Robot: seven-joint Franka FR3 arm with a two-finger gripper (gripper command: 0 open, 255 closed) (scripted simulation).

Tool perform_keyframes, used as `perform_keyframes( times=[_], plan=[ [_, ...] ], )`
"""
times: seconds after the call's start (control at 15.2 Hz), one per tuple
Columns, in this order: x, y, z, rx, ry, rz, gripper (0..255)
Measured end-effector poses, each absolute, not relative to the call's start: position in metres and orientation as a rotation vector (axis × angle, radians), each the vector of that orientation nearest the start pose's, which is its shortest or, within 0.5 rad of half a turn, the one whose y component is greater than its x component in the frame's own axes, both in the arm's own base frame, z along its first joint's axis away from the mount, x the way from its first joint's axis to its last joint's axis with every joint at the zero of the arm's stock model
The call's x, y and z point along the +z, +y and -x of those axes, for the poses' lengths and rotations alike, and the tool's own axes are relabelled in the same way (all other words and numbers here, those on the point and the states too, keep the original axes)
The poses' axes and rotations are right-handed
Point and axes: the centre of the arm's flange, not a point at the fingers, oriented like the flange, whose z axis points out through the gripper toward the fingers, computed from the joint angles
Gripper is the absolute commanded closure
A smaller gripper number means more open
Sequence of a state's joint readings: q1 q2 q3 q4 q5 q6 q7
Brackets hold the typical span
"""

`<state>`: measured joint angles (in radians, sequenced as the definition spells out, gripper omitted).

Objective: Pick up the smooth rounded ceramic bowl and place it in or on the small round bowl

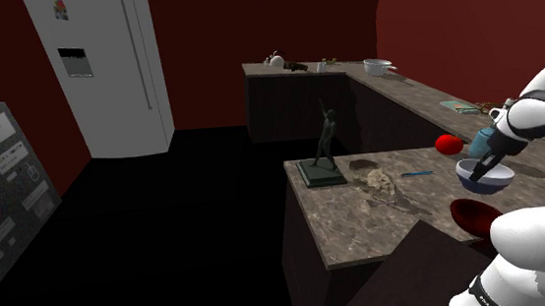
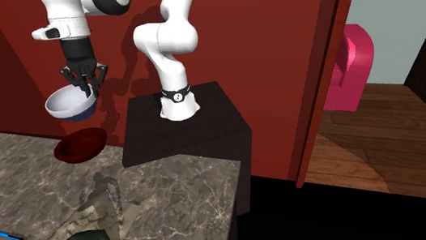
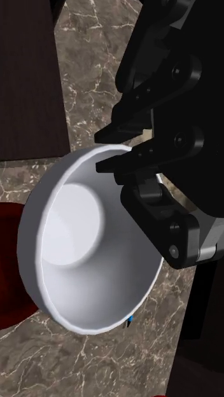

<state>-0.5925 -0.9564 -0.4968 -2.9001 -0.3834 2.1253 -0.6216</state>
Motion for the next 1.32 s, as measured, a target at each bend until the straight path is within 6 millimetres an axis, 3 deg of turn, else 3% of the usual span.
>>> perform_keyframes(
  times=[0.53, 1.32],
  plan=[
    [0.406, -0.329, -0.081, -0.241, 0.188, 3.187, 255],
    [0.347, -0.332, -0.078, -0.239, 0.186, 3.187, 255]
  ],
)
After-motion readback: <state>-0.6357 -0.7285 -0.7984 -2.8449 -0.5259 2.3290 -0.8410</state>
